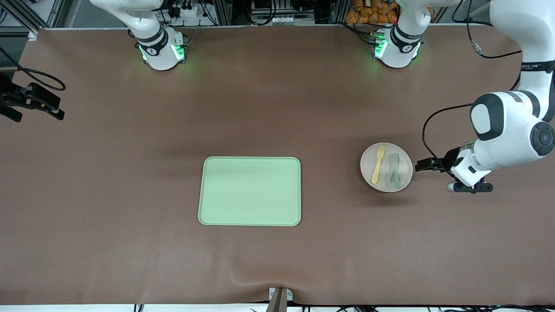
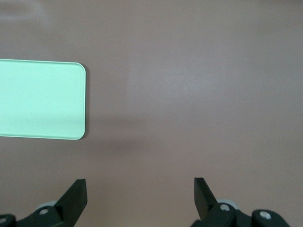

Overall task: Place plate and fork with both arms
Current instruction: 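Lower the left gripper and grasp the white plate's rim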

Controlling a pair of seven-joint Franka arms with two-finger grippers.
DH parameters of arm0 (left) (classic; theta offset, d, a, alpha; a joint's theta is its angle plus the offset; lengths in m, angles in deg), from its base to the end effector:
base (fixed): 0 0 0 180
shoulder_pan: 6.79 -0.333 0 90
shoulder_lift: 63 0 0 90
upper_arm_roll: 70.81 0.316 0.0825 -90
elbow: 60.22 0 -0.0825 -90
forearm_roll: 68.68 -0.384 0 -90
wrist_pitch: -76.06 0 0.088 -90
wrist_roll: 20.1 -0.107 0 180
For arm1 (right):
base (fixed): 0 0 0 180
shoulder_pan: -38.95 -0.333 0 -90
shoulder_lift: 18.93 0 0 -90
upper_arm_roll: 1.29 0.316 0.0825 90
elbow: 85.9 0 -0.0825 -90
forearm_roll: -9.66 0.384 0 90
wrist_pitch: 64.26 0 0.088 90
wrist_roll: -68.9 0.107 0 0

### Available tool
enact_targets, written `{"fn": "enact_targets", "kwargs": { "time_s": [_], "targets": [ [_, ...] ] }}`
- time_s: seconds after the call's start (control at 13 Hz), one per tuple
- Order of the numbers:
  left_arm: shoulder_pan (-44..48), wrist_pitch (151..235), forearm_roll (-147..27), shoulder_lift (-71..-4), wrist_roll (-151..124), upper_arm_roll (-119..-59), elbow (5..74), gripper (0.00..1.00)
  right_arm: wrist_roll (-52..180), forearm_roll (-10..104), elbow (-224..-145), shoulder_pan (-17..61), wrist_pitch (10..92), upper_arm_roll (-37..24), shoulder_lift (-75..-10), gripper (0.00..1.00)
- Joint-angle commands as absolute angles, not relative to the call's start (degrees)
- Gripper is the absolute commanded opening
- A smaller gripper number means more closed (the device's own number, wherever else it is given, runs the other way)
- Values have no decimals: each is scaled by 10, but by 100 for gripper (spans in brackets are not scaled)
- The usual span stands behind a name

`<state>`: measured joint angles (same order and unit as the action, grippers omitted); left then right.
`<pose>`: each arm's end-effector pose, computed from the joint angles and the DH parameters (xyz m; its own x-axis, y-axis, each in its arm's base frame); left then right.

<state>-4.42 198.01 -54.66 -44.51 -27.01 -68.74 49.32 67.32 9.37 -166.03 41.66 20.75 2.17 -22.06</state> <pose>0.6087 -0.0149 0.3203 0.9955 0.0046 -0.0942 0.0227 -0.9810 0.1925 0.5625 0.0056 0.6668 0.9987 0.0400 0.0306 0.0400 -0.9992 0.0026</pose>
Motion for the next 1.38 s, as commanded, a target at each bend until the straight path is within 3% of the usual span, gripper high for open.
{"fn": "enact_targets", "kwargs": {
  "time_s": [0.0,0.38,0.92,1.31],
  "targets": [
    [-44,2014,-532,-436,-272,-698,510,100,668,99,-1656,413,208,20,-222,100],
    [-48,2076,-531,-415,-284,-707,545,100,668,100,-1656,414,208,20,-222,100],
    [-69,2117,-531,-387,-329,-707,574,68,668,100,-1656,413,208,20,-222,100],
    [-69,2136,-531,-370,-333,-707,583,55,669,100,-1656,414,208,20,-222,100]
  ]
}}
